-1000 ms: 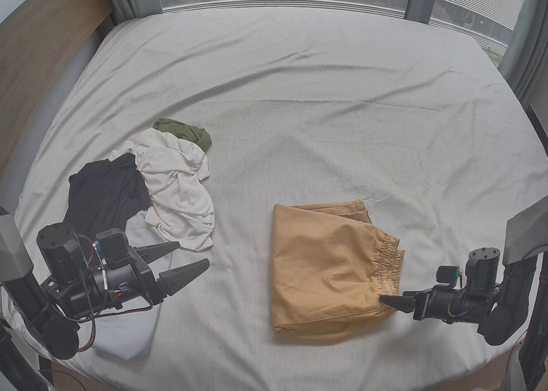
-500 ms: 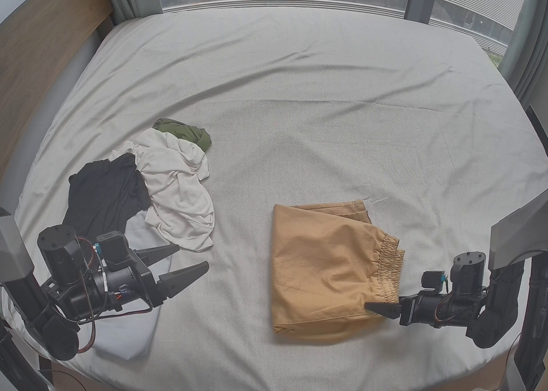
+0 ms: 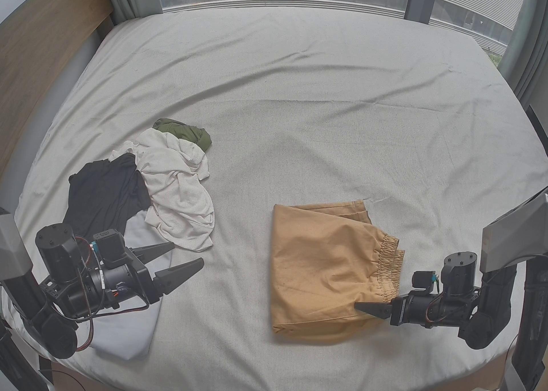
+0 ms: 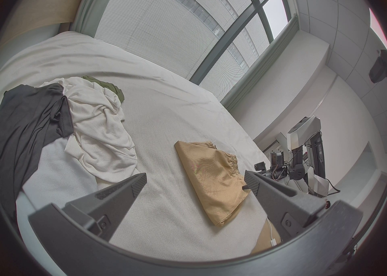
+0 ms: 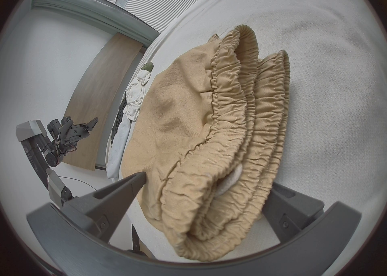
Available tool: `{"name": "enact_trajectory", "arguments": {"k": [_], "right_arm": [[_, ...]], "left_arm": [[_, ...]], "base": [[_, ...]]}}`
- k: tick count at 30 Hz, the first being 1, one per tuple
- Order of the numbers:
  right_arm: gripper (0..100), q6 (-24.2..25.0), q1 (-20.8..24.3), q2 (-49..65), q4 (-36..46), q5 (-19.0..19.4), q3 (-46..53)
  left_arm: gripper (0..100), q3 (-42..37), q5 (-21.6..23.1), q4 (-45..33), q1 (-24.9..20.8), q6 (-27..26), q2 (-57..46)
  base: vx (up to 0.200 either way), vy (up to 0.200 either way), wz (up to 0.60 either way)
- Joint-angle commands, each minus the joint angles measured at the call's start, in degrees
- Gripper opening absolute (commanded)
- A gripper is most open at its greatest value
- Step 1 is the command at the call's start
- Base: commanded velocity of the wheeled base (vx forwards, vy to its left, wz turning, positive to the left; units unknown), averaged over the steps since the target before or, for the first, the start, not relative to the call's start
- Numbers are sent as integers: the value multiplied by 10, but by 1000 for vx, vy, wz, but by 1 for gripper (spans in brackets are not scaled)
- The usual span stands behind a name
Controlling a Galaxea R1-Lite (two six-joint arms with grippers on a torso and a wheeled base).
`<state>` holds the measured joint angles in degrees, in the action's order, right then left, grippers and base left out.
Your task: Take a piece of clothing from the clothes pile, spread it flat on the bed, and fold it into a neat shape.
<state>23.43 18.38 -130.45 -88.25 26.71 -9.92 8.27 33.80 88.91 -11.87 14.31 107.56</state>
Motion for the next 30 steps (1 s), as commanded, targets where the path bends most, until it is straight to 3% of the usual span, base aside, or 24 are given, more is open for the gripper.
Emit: {"name": "enact_trajectory", "arguments": {"k": [1, 2, 3, 20, 30], "right_arm": [[100, 0, 1, -2, -1, 0, -4], [100, 0, 1, -2, 0, 0, -4], [0, 0, 1, -2, -1, 0, -4], [0, 0, 10, 5, -1, 0, 1], [0, 38, 46, 132, 0, 1, 2]], "left_arm": [[100, 0, 0, 0, 1, 0, 0], [100, 0, 0, 0, 1, 0, 0], [100, 0, 0, 0, 1, 0, 1], [100, 0, 0, 0, 1, -15, 11], [100, 0, -1, 0, 3, -15, 6]], "base": [[0, 0, 0], [0, 0, 0], [0, 0, 0], [0, 0, 0], [0, 0, 0]]}}
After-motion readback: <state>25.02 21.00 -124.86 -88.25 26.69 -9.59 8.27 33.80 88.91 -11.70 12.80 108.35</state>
